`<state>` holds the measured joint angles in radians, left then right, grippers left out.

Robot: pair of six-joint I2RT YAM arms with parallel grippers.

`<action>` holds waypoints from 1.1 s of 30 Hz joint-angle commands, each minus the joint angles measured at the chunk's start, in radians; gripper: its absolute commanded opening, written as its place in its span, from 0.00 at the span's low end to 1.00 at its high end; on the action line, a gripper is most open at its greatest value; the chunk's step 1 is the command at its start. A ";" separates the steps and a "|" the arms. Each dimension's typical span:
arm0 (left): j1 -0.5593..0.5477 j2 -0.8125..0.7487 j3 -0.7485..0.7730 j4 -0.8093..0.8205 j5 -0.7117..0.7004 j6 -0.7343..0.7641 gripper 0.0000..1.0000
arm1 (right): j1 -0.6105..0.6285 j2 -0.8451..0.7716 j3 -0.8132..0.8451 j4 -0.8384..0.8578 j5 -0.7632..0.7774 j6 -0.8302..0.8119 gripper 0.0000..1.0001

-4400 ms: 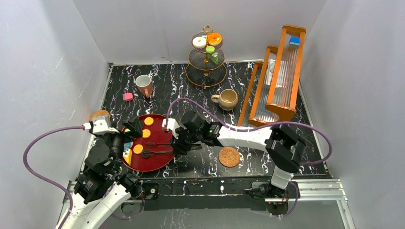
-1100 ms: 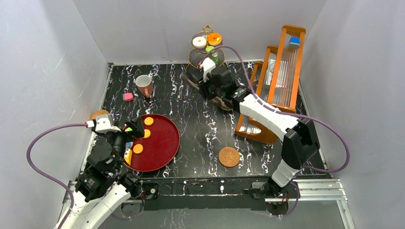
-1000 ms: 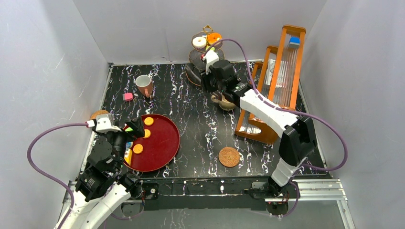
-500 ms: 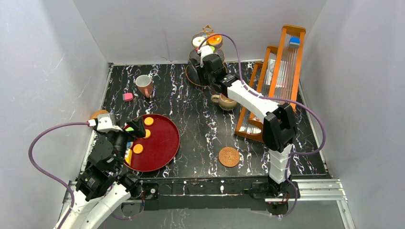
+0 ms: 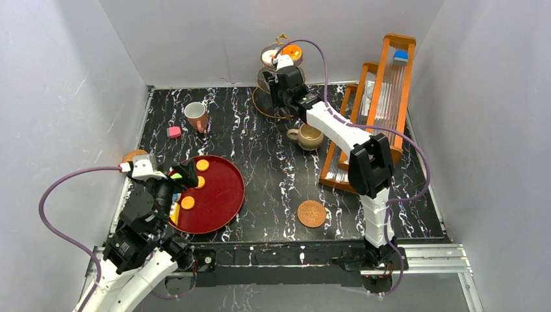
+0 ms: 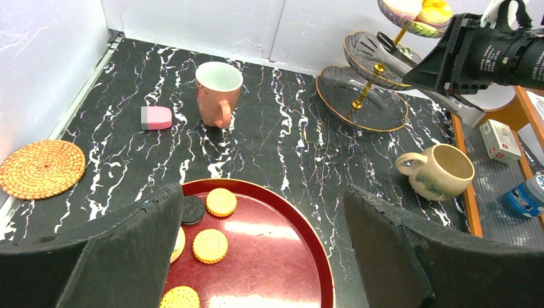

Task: Serve the afternoon tea

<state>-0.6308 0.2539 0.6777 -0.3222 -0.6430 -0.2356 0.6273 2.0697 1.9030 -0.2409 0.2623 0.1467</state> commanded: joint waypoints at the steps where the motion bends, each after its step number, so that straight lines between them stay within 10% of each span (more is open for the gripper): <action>1: -0.004 0.005 0.012 0.009 -0.003 -0.003 0.92 | -0.016 0.010 0.072 0.065 0.017 0.032 0.44; 33: -0.004 0.005 0.012 0.010 -0.011 0.002 0.92 | -0.031 0.031 0.114 0.064 -0.009 -0.005 0.52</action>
<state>-0.6308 0.2543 0.6777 -0.3222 -0.6434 -0.2352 0.6014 2.1426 1.9602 -0.2337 0.2539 0.1570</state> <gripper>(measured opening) 0.921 0.524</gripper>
